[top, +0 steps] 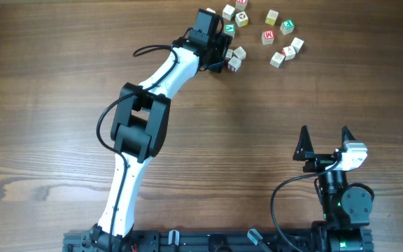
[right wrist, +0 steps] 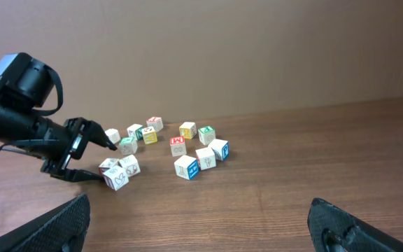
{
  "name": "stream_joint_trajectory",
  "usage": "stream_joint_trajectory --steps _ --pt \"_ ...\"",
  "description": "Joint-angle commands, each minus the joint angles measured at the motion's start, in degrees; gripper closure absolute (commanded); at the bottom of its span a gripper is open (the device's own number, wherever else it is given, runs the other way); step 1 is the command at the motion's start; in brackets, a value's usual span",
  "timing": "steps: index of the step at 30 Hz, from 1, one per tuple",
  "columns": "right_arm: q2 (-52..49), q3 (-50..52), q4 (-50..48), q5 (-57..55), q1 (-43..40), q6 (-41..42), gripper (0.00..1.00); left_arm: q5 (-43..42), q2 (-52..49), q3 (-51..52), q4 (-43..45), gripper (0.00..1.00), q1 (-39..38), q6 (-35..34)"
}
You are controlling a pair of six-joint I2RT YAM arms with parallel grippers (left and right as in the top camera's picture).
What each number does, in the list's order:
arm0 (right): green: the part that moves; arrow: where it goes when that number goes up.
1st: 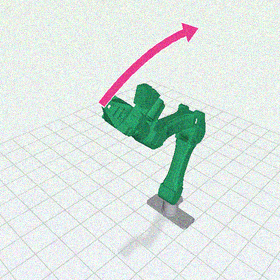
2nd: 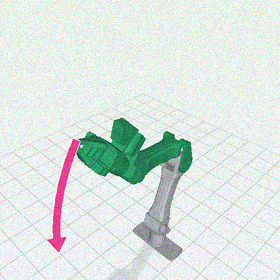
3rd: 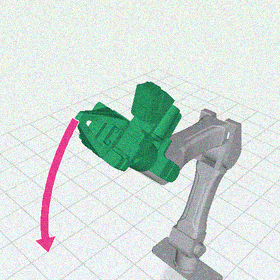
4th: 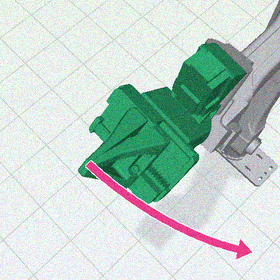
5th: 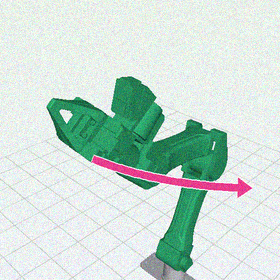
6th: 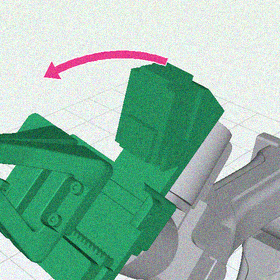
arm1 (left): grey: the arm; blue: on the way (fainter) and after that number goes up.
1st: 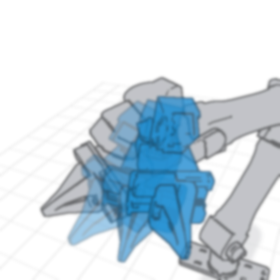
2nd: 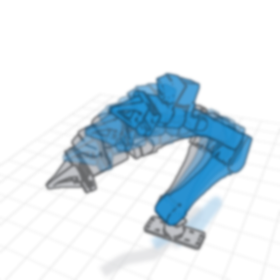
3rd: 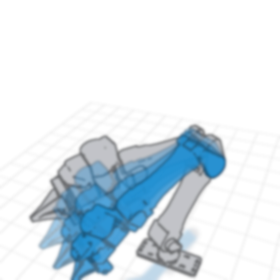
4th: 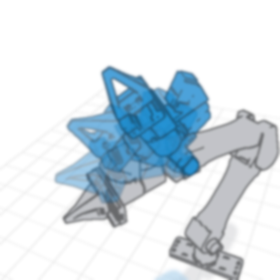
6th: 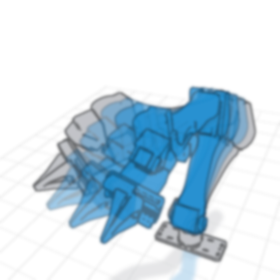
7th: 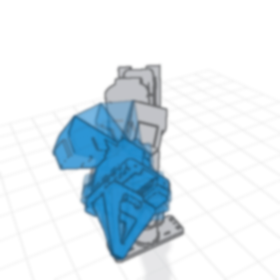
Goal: Form a circle
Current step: 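Close the left gripper on the green N block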
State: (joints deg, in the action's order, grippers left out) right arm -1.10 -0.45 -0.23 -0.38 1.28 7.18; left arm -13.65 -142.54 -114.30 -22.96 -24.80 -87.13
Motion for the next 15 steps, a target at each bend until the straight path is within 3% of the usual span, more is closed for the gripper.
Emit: stream_joint_trajectory --steps 1,15 --pt "0.5 0.1 -0.2 0.7 -0.2 -0.8 0.0 -0.7 -1.7 -0.6 -0.8 0.41 0.4 1.6" --pt "0.5 0.1 -0.2 0.7 -0.2 -0.8 0.0 -1.1 -1.7 -0.6 -1.5 0.63 0.7 3.4"
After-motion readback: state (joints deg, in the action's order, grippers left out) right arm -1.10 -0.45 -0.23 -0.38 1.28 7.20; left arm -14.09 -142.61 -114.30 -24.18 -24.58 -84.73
